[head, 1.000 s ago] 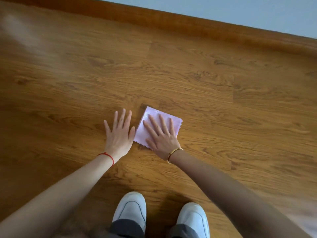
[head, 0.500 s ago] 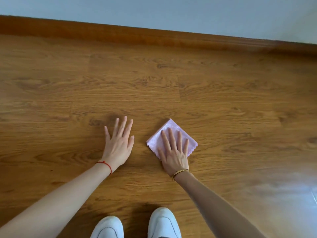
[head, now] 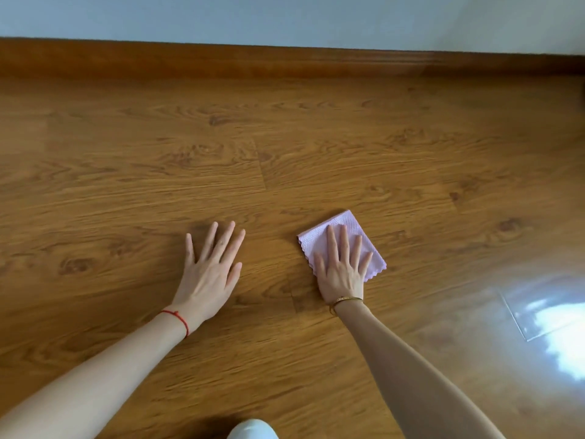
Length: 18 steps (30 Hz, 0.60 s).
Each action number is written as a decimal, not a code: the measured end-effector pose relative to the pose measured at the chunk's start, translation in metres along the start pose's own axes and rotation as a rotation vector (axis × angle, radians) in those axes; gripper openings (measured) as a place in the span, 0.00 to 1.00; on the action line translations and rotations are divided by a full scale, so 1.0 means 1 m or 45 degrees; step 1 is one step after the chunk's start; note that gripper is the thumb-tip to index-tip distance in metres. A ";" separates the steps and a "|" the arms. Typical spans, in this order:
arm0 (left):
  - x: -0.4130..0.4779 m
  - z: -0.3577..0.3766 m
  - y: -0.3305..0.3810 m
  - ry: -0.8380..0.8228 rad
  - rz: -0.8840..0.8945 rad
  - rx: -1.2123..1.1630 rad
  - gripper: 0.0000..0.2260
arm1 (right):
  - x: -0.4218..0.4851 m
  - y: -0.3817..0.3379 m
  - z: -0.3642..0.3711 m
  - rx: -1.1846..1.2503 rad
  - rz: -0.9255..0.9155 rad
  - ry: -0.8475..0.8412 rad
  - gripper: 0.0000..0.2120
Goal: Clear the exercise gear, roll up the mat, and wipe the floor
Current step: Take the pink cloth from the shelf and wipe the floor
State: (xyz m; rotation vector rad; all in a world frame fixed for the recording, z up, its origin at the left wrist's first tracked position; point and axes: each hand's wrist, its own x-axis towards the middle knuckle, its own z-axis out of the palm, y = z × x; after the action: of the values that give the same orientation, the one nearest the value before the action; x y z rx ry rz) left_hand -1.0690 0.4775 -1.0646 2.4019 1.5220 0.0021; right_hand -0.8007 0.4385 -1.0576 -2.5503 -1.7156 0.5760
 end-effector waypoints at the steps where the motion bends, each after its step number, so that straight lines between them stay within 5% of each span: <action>1: 0.006 0.001 -0.002 -0.008 0.014 0.028 0.27 | 0.008 0.005 -0.004 0.011 0.039 0.008 0.29; 18: 0.024 0.000 -0.008 0.000 -0.009 0.026 0.27 | 0.127 -0.016 -0.031 0.021 0.199 0.083 0.30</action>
State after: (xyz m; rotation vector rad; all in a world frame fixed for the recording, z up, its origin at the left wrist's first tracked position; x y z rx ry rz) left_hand -1.0655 0.5023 -1.0706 2.4122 1.5376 -0.0152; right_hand -0.7638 0.5652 -1.0624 -2.6766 -1.4954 0.5034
